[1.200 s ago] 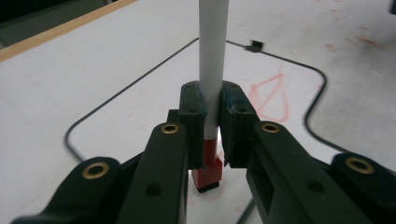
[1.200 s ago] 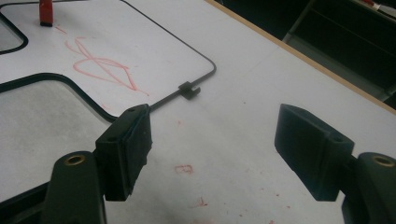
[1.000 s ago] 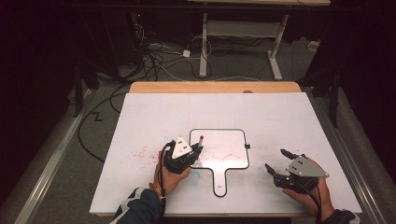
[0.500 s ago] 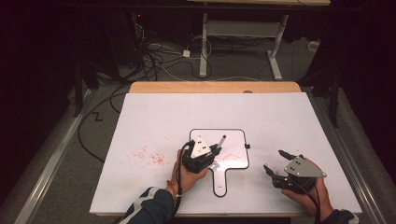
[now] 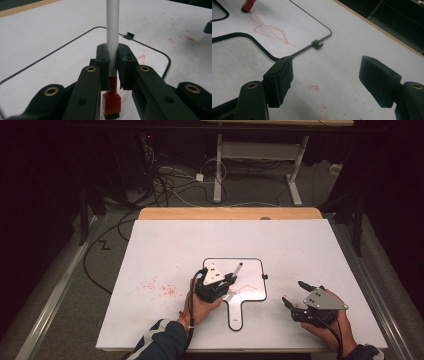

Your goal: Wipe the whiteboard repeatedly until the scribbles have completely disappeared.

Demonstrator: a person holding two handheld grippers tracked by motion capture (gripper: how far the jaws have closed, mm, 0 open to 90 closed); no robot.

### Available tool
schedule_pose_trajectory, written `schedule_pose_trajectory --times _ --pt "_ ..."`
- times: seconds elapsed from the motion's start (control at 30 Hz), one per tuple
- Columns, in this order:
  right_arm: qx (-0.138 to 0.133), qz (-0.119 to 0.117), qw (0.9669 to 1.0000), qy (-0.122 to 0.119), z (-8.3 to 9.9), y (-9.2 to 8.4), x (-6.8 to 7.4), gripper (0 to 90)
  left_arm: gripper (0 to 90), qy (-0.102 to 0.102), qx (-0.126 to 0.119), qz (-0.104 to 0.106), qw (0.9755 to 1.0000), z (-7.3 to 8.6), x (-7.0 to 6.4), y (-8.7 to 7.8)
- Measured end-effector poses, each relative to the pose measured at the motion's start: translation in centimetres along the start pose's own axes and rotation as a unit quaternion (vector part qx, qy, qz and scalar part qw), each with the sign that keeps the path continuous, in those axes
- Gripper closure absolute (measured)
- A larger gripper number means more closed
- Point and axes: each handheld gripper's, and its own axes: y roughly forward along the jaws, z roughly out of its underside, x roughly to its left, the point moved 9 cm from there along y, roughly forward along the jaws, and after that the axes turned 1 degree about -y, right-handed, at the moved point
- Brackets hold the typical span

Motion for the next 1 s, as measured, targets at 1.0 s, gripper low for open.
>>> schedule_pose_trajectory --times 1.0 --pt "-0.006 -0.02 0.9989 0.041 -0.4 0.2 -0.3 29.4 78.7 0.023 -0.01 0.035 0.9991 -1.4 -1.6 -1.4"
